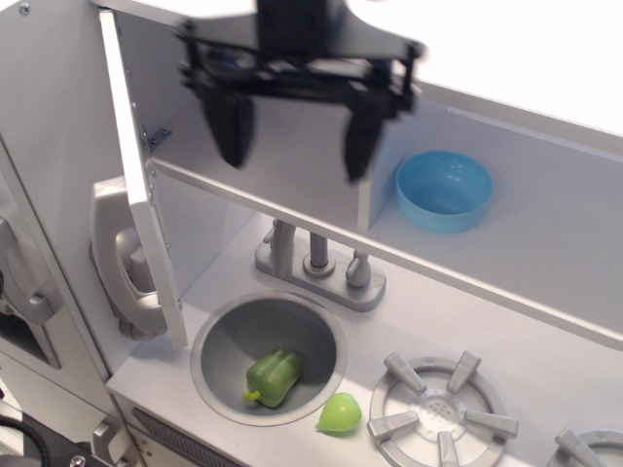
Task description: Close microwave
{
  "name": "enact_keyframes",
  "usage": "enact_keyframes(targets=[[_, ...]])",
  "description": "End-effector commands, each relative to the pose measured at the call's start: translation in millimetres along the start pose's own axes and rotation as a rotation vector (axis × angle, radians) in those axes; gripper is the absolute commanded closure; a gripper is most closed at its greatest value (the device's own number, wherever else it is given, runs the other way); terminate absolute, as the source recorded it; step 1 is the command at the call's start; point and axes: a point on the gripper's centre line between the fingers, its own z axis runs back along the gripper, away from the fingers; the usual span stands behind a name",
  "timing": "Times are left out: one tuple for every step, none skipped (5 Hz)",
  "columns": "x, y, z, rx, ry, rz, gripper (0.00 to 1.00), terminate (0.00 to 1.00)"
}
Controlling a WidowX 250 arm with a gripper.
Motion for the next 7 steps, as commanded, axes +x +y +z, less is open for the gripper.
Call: enact_keyframes(targets=[[17, 46, -12, 0.057, -0.058, 0.065, 0.00, 0.00], [22, 57, -17, 0.062, -0.089, 0.080, 0.00, 0.00], [27, 64, -20, 0.083, -0.078, 0.114, 0.00, 0.00], [33, 73, -23, 0.107, -0.073, 0.146, 0.00, 0.00], [33, 72, -34, 0.119, -0.047, 0.165, 0.00, 0.00], [37, 74, -28, 0.119, -0.069, 0.188, 0.00, 0.00], [42, 73, -30, 0.109, -0.052, 0.204, 0.00, 0.00]])
